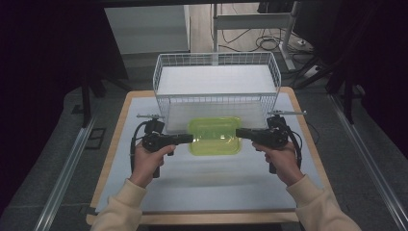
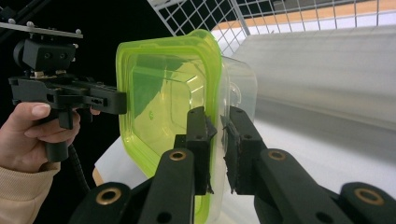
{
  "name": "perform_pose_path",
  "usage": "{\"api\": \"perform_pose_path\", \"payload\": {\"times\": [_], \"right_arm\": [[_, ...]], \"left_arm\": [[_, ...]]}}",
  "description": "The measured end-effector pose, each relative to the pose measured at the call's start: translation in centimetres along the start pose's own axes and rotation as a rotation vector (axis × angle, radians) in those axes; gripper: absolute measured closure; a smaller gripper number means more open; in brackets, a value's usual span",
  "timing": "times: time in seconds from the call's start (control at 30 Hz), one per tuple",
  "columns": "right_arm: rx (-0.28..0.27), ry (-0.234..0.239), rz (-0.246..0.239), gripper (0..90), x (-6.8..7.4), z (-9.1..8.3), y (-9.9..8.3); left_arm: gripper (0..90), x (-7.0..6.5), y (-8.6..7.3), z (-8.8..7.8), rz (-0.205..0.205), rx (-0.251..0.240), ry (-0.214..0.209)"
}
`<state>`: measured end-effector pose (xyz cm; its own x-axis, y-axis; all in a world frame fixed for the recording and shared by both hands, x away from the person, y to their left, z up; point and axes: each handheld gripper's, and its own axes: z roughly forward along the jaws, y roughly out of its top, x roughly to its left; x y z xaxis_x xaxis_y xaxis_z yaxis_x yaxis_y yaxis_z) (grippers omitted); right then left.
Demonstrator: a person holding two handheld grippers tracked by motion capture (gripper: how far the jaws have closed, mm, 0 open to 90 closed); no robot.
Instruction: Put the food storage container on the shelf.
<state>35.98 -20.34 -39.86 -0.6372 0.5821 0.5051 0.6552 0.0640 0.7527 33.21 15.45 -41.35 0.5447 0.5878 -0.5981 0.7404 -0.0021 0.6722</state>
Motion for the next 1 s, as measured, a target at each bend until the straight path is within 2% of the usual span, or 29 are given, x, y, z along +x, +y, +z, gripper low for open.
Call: {"api": "perform_pose_path", "payload": {"times": [0.47, 1.0], "right_arm": [[-0.015, -0.012, -0.013, 81.1, 0.5, -0.5, 1.7], [-0.034, -0.026, -0.023, 81.1, 0.7, -0.7, 3.4]], "left_arm": [[81.8, -0.5, 1.4, -0.2, 0.001, -0.012, 0.001], [81.8, -0.9, 3.7, -0.3, 0.024, -0.020, 0.012]]}}
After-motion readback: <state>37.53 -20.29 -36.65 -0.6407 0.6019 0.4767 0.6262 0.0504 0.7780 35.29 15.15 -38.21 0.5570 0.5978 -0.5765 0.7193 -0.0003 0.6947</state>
